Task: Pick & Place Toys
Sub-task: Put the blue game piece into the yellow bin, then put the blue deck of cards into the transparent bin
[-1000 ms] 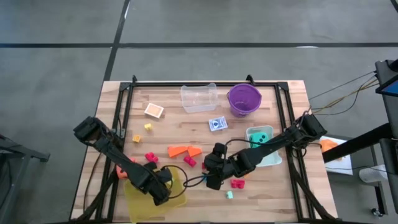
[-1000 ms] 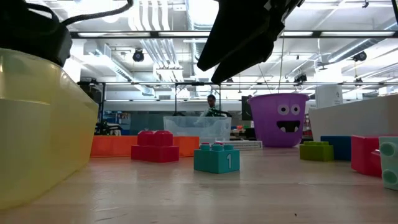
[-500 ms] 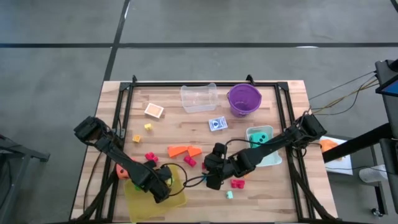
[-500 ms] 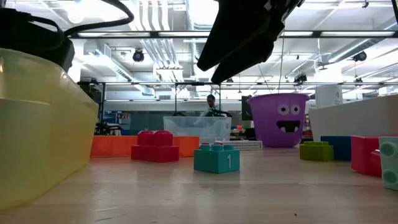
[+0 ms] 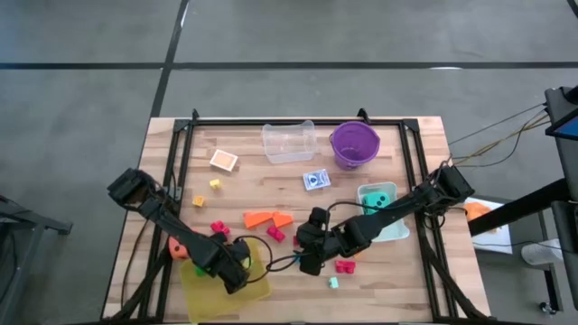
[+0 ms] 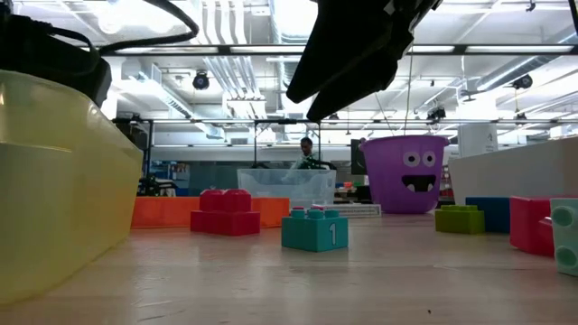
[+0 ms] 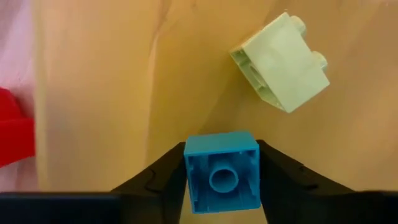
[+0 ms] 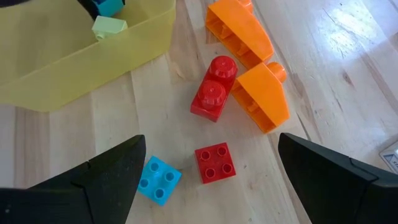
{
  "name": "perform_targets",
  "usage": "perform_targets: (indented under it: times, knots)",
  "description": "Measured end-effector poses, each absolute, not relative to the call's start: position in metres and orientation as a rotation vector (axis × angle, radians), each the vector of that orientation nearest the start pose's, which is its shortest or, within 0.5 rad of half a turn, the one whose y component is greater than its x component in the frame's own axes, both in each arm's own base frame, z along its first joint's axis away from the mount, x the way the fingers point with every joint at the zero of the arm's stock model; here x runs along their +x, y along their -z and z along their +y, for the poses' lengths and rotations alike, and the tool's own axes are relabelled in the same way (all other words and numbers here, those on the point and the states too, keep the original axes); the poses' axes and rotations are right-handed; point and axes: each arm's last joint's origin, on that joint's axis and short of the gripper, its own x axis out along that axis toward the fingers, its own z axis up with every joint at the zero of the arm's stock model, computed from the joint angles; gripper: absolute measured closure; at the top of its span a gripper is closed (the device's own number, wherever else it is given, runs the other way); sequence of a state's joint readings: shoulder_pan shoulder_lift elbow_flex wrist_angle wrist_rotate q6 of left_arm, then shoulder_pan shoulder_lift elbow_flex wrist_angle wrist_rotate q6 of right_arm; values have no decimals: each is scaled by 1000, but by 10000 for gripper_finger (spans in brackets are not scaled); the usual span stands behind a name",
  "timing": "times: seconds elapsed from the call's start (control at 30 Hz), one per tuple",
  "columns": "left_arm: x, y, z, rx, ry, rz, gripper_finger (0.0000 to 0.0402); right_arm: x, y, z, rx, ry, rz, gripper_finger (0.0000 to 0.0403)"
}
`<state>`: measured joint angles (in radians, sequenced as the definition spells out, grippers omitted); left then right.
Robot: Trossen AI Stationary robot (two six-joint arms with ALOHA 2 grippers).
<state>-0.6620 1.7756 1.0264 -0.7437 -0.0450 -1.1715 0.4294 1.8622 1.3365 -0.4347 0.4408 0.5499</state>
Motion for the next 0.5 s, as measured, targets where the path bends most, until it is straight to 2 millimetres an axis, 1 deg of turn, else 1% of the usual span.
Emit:
perform_targets:
  times: [0.13, 0.27, 0.37, 0.5]
  knots:
    - [242, -143, -179, -464, -353, 1492, 170, 361, -208, 152, 110, 245, 830, 39]
    - [244, -143, -177, -472, -353, 1495, 122, 361, -208, 152, 110, 245, 830, 39]
    - [245, -143, -177, -472, -352, 1497, 98, 361, -208, 152, 110, 245, 830, 39]
    - [245, -144, -177, -475, -349, 1498, 80, 361, -208, 152, 110, 245, 830, 39]
